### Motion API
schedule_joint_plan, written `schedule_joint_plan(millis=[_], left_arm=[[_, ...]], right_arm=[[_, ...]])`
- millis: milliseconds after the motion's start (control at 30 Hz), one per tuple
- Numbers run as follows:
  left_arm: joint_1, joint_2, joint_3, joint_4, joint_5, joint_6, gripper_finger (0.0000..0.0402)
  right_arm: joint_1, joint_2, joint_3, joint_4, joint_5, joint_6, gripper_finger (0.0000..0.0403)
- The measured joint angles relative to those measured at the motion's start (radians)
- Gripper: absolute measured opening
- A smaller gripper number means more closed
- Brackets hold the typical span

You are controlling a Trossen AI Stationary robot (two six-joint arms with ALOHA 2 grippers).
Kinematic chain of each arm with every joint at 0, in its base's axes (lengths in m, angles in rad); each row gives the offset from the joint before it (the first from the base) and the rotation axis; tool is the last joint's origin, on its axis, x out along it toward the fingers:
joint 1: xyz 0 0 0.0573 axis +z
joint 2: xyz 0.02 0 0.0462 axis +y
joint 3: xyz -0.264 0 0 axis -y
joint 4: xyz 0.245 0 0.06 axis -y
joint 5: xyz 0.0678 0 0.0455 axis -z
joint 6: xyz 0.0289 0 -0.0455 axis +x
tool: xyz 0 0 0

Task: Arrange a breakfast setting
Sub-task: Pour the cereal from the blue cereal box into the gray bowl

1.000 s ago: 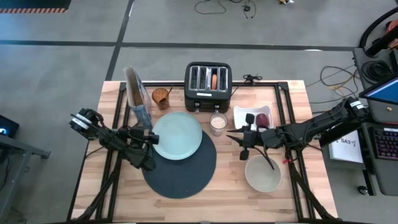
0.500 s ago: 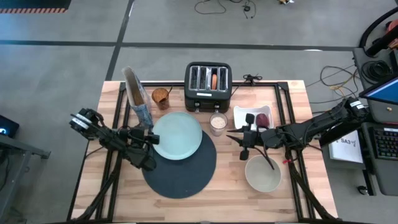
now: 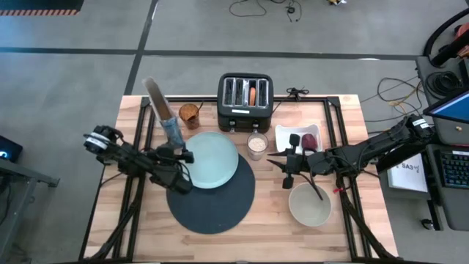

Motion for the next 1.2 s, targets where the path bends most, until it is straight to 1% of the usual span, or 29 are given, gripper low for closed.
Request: schedule_joint_plan(millis=[133, 200, 267, 367, 467, 533, 633, 700, 833, 900, 1033, 1133, 1200], left_arm=[[0.019, 0.0, 0.009, 0.012, -0.003, 0.11, 0.0341], [0.008, 0.0, 0.02, -0.001, 0.022, 0.143, 0.0341], [-0.012, 0.0, 0.03, -0.026, 0.053, 0.157, 0.0341], [-0.057, -0.002, 0.035, -0.047, 0.06, 0.154, 0.0341], [-0.099, -0.01, 0.035, -0.064, 0.072, 0.126, 0.0341], [-0.124, -0.018, 0.035, -0.084, 0.063, 0.081, 0.0341], [-0.152, -0.049, 0.034, -0.124, 0.011, 0.005, 0.0341], [-0.156, -0.077, 0.035, -0.155, 0.004, -0.005, 0.0341], [-0.162, -0.145, 0.035, -0.201, -0.001, -0.004, 0.0334], [-0.168, -0.182, 0.035, -0.216, -0.003, 0.009, 0.0329], [-0.172, -0.239, 0.034, -0.24, -0.006, 0.067, 0.0322], [-0.174, -0.282, 0.034, -0.252, 0.0, 0.127, 0.032], [-0.18, -0.314, 0.039, -0.263, 0.022, 0.165, 0.032]], right_arm=[[0.0, 0.0, 0.0, 0.001, 0.0, -0.001, 0.0068], [-0.006, 0.0, 0.0, 0.019, 0.002, 0.015, 0.0068], [-0.027, 0.01, 0.0, 0.065, 0.013, 0.063, 0.0066], [-0.076, 0.055, 0.0, 0.146, 0.026, 0.088, 0.0053], [-0.123, 0.128, 0.015, 0.235, -0.014, 0.056, 0.0033], [-0.156, 0.176, 0.075, 0.238, -0.04, 0.032, 0.0018], [-0.215, 0.253, 0.185, 0.193, -0.053, 0.002, 0.001], [-0.26, 0.31, 0.267, 0.14, -0.113, -0.012, 0.0009], [-0.35, 0.428, 0.441, 0.048, -0.276, -0.028, 0.0009], [-0.388, 0.496, 0.537, 0.013, -0.319, -0.039, 0.0009], [-0.445, 0.649, 0.723, 0.002, -0.324, -0.044, 0.0009], [-0.466, 0.763, 0.853, 0.001, -0.326, -0.073, 0.0009], [-0.473, 0.838, 0.937, -0.002, -0.355, -0.09, 0.0009]])
